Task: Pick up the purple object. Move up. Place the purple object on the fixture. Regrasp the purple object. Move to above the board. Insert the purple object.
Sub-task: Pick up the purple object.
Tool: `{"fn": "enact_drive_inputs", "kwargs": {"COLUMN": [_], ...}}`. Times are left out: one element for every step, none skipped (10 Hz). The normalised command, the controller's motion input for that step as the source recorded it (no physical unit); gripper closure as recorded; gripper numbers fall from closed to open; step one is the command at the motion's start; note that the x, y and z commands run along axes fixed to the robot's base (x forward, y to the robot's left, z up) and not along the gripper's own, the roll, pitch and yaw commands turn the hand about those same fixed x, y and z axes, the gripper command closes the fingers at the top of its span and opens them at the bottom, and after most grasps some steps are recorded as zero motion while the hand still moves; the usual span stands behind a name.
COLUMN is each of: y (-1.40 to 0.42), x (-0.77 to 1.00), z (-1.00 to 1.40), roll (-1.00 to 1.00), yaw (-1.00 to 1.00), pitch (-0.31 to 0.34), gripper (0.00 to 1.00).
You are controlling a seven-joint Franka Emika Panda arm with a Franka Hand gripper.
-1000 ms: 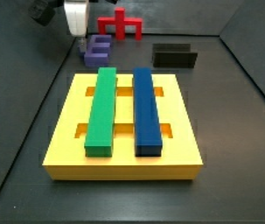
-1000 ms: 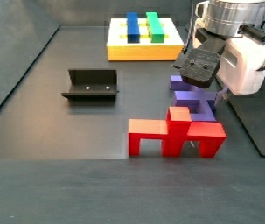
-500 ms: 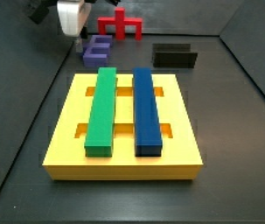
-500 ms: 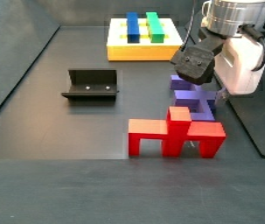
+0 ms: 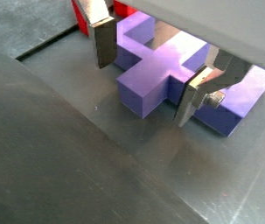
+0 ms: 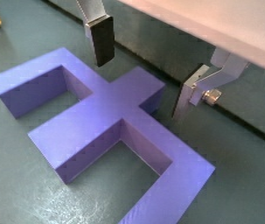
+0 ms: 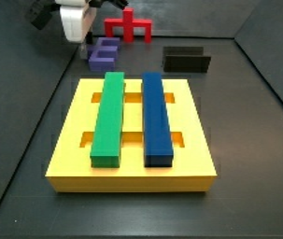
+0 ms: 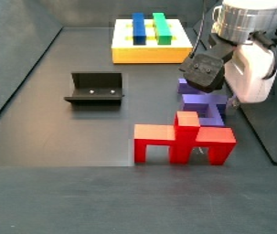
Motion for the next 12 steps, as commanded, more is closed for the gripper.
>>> {"fn": "enact_drive_inputs", "kwargs": {"y": [0.02,0.03,0.02,0.0,0.01,0.0,0.0,0.0,0.0,0.0,0.0,0.0], "x": [0.0,0.0,0.01,0.06,0.05,0.02,0.0,0.0,0.0,0.0,0.0,0.0], "z": [-0.22,-0.22,-0.29,-0.19,-0.12,0.0,0.0,0.0,0.0,0.0,0.0,0.0], "roll": [0.0,0.0,0.0,0.0,0.0,0.0,0.0,0.0,0.0,0.0,0.0,0.0], "yaw": [0.0,0.0,0.0,-0.01,-0.01,0.0,0.0,0.0,0.0,0.0,0.0,0.0], "pitch": [-0.03,-0.024,-0.02,0.0,0.0,0.0,0.0,0.0,0.0,0.0,0.0,0.0], "gripper": [0.0,0.0,0.0,0.0,0.0,0.0,0.0,1.0,1.0,1.0,1.0,1.0]}}
